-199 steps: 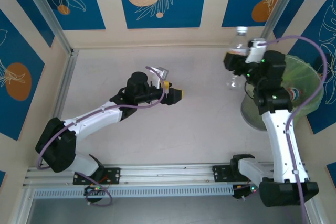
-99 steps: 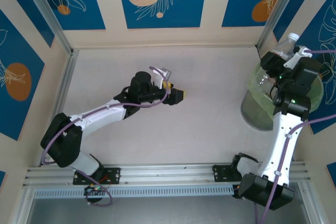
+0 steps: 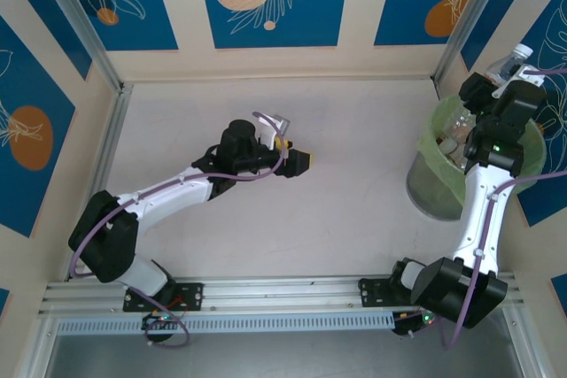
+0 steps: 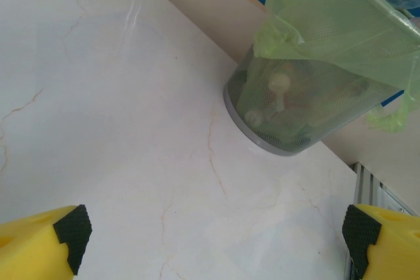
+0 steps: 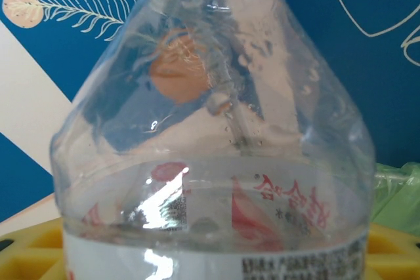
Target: Put the plastic bottles in the bin
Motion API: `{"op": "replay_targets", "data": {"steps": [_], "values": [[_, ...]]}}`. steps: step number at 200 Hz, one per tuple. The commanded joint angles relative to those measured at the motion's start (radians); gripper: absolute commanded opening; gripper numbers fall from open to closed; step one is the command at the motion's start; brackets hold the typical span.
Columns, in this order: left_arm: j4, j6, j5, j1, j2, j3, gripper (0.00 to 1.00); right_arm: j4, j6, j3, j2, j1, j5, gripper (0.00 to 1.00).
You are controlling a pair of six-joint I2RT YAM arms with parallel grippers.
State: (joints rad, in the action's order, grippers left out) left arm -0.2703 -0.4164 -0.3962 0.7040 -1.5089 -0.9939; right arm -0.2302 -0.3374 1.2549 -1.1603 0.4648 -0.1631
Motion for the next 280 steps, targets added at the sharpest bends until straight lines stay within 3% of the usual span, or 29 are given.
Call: {"op": "replay_targets", "data": {"steps": [1,40,61,106,177,214,241,280], "values": [[-0.003,-0.002,-0.007,-0.004,0.002,-0.032,1.00,0.075,0.000,-0.028,-0.018,0.004,-0.035,0.63],[0.009,0.001,0.006,-0.004,0.010,-0.026,1.00,0.052,-0.018,-0.087,-0.027,-0.012,-0.055,0.70],[0.018,0.007,0.008,-0.003,0.009,-0.032,0.99,0.013,-0.037,-0.110,-0.027,-0.014,-0.080,0.83],[0.092,0.052,0.027,-0.007,0.004,-0.084,1.00,-0.066,-0.062,-0.126,0.026,-0.044,-0.176,1.00],[0.172,0.035,0.232,-0.029,0.034,-0.104,1.00,-0.089,-0.035,-0.153,0.142,-0.127,-0.413,1.00],[0.175,-0.015,0.312,-0.058,0.059,-0.079,1.00,-0.153,-0.005,-0.113,0.136,-0.203,-0.266,1.00],[0.178,-0.063,0.340,-0.095,0.073,-0.062,1.00,-0.136,0.070,-0.097,0.107,-0.359,-0.395,1.00],[0.204,-0.096,0.334,-0.118,0.073,-0.066,1.00,-0.143,0.057,-0.068,0.021,-0.376,-0.301,0.99]]}}
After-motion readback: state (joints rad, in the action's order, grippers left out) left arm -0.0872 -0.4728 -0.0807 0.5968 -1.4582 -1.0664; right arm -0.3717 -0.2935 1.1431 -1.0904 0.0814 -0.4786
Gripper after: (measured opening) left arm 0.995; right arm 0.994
